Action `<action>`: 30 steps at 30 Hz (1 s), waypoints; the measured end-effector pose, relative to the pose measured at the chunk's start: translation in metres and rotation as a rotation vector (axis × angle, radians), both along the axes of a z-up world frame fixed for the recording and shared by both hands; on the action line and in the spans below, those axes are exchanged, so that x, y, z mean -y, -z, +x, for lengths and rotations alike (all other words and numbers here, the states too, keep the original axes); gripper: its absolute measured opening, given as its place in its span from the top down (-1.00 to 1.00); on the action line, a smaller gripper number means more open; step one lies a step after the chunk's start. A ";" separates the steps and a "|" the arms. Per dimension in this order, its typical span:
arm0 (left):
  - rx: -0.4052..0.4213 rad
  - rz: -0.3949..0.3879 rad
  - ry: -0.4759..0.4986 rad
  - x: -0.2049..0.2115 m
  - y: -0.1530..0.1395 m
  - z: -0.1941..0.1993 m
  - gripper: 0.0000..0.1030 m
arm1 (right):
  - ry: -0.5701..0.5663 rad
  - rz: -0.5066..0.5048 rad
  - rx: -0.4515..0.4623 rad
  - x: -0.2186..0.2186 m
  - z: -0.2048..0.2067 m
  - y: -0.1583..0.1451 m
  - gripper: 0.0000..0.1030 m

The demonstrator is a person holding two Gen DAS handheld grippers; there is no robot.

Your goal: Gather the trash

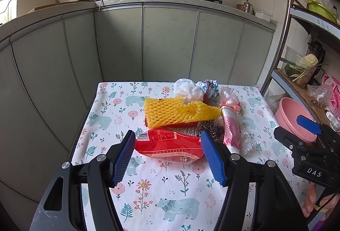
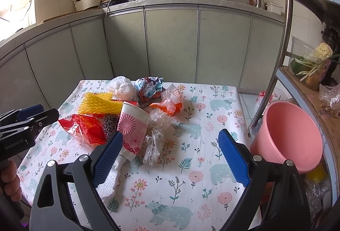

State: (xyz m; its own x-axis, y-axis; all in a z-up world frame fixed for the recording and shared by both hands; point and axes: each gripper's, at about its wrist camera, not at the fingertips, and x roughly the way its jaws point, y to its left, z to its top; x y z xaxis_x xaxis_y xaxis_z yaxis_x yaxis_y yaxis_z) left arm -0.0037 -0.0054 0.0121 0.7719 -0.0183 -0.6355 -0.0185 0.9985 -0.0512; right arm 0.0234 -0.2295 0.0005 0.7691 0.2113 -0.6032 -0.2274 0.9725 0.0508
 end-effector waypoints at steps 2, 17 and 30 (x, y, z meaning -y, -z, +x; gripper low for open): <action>0.003 0.000 0.001 0.000 -0.003 -0.001 -0.23 | 0.001 0.001 0.003 0.000 0.000 0.000 -0.78; 0.019 -0.020 0.018 -0.004 -0.006 -0.005 -0.39 | 0.000 0.002 0.002 0.000 -0.002 0.002 -0.78; -0.030 -0.064 0.050 -0.028 0.018 -0.006 -0.43 | -0.020 0.013 -0.047 0.000 0.002 0.017 -0.78</action>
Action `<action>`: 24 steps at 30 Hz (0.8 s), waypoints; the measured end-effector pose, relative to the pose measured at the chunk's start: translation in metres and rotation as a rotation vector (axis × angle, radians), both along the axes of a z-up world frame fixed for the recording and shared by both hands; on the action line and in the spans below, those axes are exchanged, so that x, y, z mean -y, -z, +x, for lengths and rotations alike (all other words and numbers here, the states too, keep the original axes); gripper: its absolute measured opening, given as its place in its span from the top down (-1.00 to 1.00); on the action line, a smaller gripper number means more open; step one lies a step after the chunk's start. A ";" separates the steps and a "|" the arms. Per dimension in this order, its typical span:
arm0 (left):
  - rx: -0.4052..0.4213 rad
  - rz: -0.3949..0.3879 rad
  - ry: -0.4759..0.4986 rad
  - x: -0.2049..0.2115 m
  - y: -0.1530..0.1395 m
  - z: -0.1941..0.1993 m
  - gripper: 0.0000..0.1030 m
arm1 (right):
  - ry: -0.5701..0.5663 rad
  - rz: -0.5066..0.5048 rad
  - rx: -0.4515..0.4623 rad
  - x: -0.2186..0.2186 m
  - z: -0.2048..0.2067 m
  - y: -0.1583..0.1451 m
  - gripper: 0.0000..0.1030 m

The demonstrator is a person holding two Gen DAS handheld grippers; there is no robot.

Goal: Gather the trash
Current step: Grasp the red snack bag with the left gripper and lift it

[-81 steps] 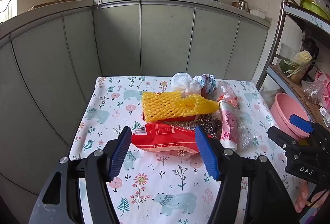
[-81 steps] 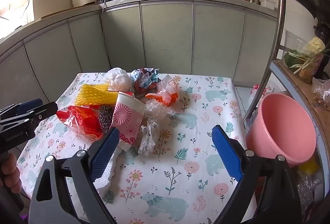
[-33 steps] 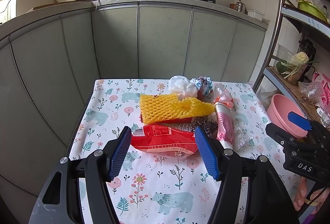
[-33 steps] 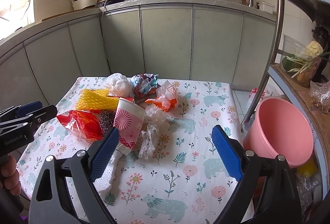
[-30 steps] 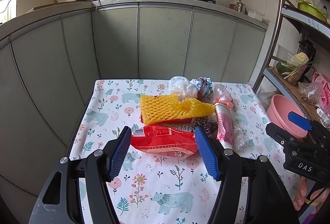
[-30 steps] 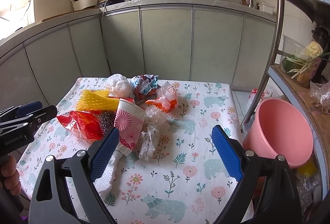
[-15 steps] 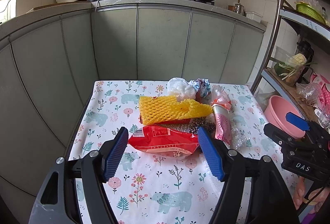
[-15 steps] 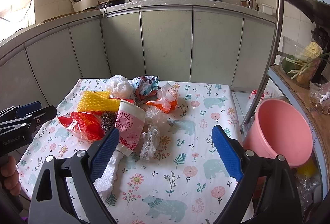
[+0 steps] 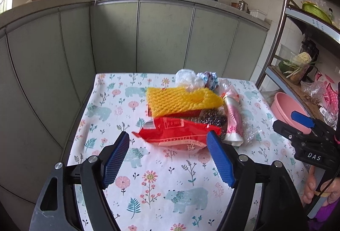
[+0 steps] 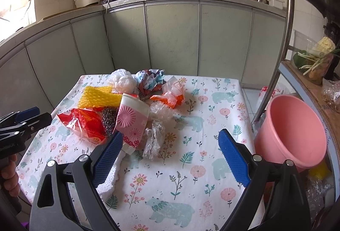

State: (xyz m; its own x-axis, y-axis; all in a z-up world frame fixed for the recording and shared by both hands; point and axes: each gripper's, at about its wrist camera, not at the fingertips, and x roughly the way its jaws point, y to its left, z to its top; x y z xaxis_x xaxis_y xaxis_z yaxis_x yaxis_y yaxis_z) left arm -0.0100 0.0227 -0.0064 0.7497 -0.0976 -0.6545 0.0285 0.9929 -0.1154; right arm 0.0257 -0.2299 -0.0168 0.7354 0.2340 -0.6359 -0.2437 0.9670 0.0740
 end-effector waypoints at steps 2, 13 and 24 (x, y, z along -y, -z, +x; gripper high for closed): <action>-0.023 -0.040 0.003 -0.007 0.006 0.002 -0.43 | -0.013 0.008 -0.017 0.000 0.001 0.003 -0.78; -0.124 -0.221 -0.049 -0.049 0.035 0.035 -0.43 | -0.065 0.052 -0.064 -0.001 0.005 0.014 -0.78; -0.176 -0.291 -0.024 -0.048 0.056 0.065 0.50 | -0.065 0.078 -0.113 0.001 0.021 0.022 -0.71</action>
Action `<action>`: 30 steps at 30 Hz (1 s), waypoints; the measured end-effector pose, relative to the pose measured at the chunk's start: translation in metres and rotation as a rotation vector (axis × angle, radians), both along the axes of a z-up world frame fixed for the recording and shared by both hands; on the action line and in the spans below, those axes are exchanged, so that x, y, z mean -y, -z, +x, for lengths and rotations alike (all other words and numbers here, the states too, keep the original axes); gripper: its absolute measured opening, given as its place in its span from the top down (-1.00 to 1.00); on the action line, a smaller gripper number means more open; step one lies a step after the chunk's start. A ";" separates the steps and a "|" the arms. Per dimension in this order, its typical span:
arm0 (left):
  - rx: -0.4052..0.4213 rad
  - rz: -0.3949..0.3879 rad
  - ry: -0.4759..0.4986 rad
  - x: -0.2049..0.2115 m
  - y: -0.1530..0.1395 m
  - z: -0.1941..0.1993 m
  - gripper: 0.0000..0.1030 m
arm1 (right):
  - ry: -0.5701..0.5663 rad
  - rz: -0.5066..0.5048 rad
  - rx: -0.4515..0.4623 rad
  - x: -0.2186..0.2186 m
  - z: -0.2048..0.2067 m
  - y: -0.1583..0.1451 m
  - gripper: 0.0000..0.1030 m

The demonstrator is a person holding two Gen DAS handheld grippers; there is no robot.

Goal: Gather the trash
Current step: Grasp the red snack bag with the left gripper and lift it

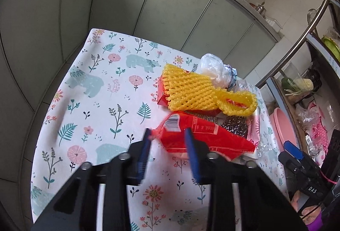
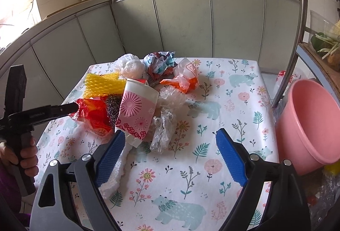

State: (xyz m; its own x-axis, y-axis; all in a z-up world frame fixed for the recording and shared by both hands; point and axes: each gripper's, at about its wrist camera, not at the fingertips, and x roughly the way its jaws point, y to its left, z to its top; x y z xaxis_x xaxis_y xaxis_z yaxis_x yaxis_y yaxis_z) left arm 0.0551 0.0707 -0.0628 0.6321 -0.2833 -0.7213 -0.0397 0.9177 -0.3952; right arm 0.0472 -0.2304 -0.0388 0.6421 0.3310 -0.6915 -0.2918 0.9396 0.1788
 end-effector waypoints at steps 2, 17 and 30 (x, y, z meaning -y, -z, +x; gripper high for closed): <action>0.011 -0.007 -0.001 -0.002 -0.001 -0.002 0.82 | -0.001 0.006 -0.009 0.000 0.001 0.002 -0.71; 0.149 0.051 0.008 -0.008 -0.052 -0.049 0.92 | -0.064 0.005 -0.132 -0.017 0.026 0.028 0.29; 0.218 0.083 0.026 -0.001 -0.084 -0.068 0.92 | -0.062 0.101 -0.090 0.016 -0.003 0.004 0.83</action>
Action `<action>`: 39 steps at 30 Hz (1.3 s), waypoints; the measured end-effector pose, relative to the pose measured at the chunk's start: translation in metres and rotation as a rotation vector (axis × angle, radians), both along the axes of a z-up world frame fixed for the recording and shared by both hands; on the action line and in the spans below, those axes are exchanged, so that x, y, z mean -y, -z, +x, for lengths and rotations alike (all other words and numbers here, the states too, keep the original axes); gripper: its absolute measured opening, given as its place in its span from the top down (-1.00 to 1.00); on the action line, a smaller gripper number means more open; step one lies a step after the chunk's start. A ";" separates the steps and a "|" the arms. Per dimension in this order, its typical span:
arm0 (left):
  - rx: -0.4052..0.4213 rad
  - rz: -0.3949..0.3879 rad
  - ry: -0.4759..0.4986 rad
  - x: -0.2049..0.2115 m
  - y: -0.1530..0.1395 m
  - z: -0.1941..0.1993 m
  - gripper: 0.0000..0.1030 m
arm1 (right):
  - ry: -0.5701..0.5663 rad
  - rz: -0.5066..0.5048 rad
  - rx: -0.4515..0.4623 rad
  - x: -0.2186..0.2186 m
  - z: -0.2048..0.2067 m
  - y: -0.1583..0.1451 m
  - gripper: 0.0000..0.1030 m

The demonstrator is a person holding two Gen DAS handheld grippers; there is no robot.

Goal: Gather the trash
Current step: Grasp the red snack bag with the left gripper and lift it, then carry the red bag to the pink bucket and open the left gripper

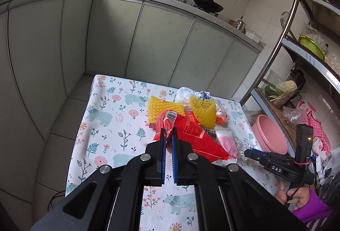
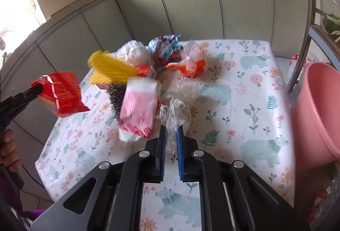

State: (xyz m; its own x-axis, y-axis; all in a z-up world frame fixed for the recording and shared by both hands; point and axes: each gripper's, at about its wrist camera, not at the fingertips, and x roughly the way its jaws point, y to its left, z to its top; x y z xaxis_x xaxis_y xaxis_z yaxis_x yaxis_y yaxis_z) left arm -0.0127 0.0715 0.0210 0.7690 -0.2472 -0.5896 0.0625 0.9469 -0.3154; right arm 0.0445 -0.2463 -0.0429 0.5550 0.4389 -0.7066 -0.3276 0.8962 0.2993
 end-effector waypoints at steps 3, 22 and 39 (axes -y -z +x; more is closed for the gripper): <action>0.018 0.020 0.012 0.009 -0.006 -0.003 0.92 | 0.011 0.024 0.043 0.011 -0.012 -0.015 0.85; 0.149 0.050 0.142 0.088 -0.052 0.001 0.92 | 0.113 0.078 0.234 0.068 -0.044 -0.071 0.86; 0.150 0.065 0.446 0.263 -0.046 0.077 0.92 | 0.447 0.069 0.242 0.201 -0.042 -0.056 0.86</action>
